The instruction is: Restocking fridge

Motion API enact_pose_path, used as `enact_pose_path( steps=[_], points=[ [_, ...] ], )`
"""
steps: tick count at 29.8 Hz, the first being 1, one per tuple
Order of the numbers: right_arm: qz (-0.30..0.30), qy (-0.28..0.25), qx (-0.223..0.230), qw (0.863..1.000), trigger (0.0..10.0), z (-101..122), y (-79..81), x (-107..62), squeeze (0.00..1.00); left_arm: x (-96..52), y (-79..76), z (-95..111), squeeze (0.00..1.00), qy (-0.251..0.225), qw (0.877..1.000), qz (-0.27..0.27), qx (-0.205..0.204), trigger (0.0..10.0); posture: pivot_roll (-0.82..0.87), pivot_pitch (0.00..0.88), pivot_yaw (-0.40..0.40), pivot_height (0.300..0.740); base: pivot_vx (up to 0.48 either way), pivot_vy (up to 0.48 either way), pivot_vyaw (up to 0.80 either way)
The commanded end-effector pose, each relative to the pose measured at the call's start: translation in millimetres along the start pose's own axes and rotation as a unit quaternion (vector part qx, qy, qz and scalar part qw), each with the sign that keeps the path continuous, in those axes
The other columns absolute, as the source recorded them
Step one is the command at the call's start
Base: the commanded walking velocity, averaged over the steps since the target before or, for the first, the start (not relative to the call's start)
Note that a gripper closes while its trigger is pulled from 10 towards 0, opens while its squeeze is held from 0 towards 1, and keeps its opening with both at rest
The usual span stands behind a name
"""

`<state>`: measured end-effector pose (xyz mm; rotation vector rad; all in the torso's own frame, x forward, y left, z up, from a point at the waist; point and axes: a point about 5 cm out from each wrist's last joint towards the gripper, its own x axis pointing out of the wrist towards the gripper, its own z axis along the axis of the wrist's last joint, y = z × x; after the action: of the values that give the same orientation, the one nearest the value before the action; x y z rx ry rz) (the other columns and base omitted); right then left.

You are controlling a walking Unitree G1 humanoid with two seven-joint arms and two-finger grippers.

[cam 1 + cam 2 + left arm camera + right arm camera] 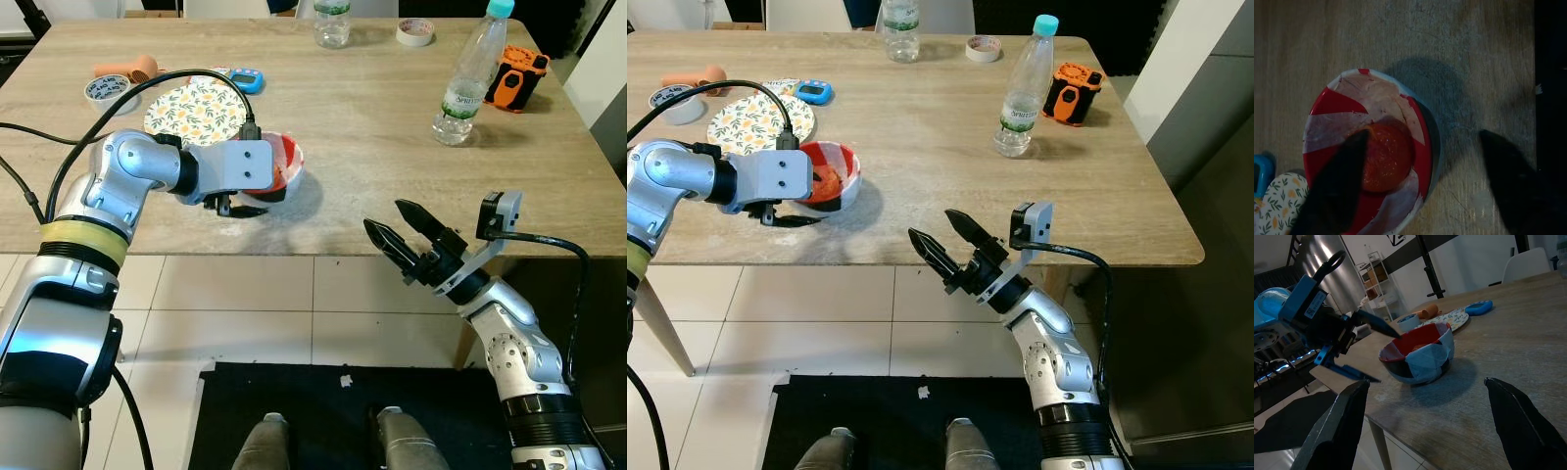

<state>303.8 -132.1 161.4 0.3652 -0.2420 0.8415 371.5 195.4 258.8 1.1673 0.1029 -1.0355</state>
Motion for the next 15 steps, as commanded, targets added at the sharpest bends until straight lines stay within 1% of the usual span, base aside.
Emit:
enact_pose_path(
  steps=[1, 6, 9, 10, 15],
  points=[
    [-0.004, 0.004, -0.006, 1.000, 10.0, -0.9, -1.4, -2.6, 0.00, 5.6, -4.5, 1.0, 0.00, -0.003, 1.000, -0.009, 0.002, 10.0, -0.03, 0.131, 0.013, 0.740, 0.000, 0.000, 0.00],
    [-0.003, 0.004, -0.006, 1.000, 10.0, -1.0, -1.3, -2.3, 0.00, 5.7, -7.6, 0.3, 0.00, -0.006, 1.000, -0.027, -0.004, 10.0, -0.03, 0.131, 0.014, 0.740, 0.000, 0.000, 0.00],
    [-0.003, 0.005, -0.007, 1.000, 10.0, -1.3, -1.0, -2.3, 0.00, 8.6, -13.0, -4.0, 0.00, -0.001, 0.999, -0.039, -0.016, 10.0, -0.03, 0.134, 0.013, 0.740, 0.000, 0.000, 0.00],
    [-0.003, 0.005, -0.007, 1.000, 10.0, -1.4, -0.7, -2.3, 0.00, 10.5, -14.8, -7.8, 0.00, 0.007, 0.999, -0.039, -0.024, 10.0, -0.03, 0.134, 0.013, 0.740, 0.000, 0.000, 0.00],
    [-0.003, 0.005, -0.007, 1.000, 10.0, -1.5, -0.4, -2.4, 0.00, 13.3, -16.3, -13.4, 0.00, 0.019, 0.999, -0.032, -0.037, 10.0, -0.04, 0.134, 0.014, 0.740, 0.000, 0.000, 0.00]
  ],
)
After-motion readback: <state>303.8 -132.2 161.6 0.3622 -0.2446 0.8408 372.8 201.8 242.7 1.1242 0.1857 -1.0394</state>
